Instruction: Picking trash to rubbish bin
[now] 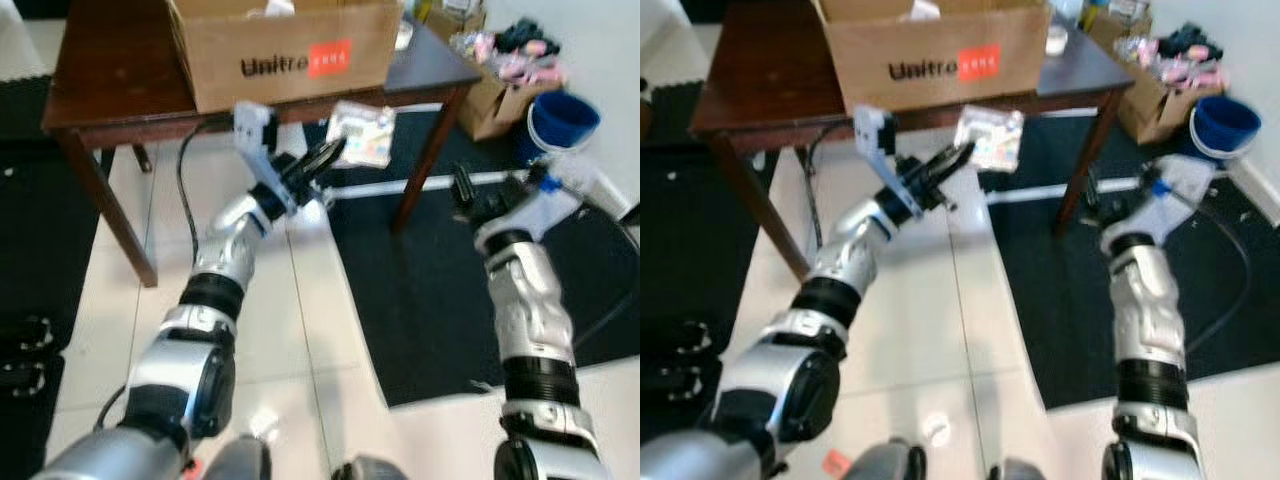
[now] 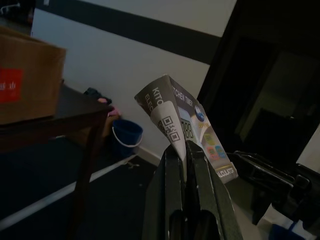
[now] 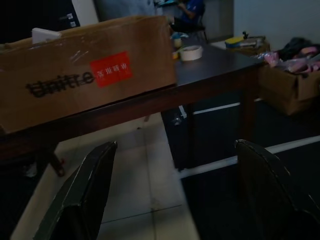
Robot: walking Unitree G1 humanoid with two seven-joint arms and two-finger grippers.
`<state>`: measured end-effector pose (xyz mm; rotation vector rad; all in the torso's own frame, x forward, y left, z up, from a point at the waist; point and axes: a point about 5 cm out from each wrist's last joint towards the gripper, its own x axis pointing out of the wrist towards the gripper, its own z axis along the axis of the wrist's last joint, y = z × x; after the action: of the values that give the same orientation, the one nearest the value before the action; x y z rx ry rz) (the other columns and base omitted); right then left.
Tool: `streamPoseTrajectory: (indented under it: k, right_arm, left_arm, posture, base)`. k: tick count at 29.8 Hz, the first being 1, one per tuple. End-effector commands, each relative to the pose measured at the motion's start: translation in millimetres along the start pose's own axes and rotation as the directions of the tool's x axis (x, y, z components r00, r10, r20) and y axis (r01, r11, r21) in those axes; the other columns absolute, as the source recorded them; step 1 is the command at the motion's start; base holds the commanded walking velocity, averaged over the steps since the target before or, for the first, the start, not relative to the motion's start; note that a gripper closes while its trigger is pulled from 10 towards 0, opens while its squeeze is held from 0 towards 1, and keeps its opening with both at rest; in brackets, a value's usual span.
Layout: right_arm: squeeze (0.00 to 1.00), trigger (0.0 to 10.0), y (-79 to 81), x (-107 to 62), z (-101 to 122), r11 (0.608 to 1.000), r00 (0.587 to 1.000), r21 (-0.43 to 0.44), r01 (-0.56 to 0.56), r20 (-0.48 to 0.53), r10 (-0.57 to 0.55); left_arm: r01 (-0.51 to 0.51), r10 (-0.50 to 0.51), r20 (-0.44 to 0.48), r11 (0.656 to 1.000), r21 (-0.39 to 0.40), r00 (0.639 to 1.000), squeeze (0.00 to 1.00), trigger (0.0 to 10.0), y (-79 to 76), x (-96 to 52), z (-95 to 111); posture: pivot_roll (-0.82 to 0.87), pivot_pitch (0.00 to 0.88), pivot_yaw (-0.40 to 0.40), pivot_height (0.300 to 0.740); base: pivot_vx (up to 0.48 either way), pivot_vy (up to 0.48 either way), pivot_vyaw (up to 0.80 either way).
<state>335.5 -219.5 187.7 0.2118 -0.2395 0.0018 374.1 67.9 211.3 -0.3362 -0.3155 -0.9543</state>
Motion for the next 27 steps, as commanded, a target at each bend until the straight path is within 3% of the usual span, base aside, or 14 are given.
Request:
streamPoseTrajectory:
  k: [1,20,27]
  right_arm:
    - [0.0,10.0,-6.3,-1.2,2,1.0,1.0,-0.012,0.017,0.004,-0.017]
    - [0.0,10.0,-5.2,-1.3,4,1.0,1.0,-0.014,0.007,0.011,-0.007]
    - [0.0,10.0,-6.7,-1.4,16,1.0,0.999,-0.028,-0.012,0.052,0.013]
  left_arm:
    - [0.012,-0.012,-0.003,1.0,-0.004,1.0,0.0,10.0,-1.9,0.5,-2]
    - [0.024,-0.024,0.003,1.0,-0.004,1.0,0.0,10.0,-3.2,2.5,0]
    - [0.028,-0.029,0.051,1.0,0.01,0.998,0.0,10.0,-2.0,7.7,15]
  posture:
    - [0.06,0.098,-0.018,0.74]
    - [0.06,0.099,-0.015,0.74]
    - [0.06,0.099,-0.015,0.74]
  base:
    - [0.345,0.0,0.0]
    - [0.348,0.0,0.0]
    - [0.357,0.0,-0.76]
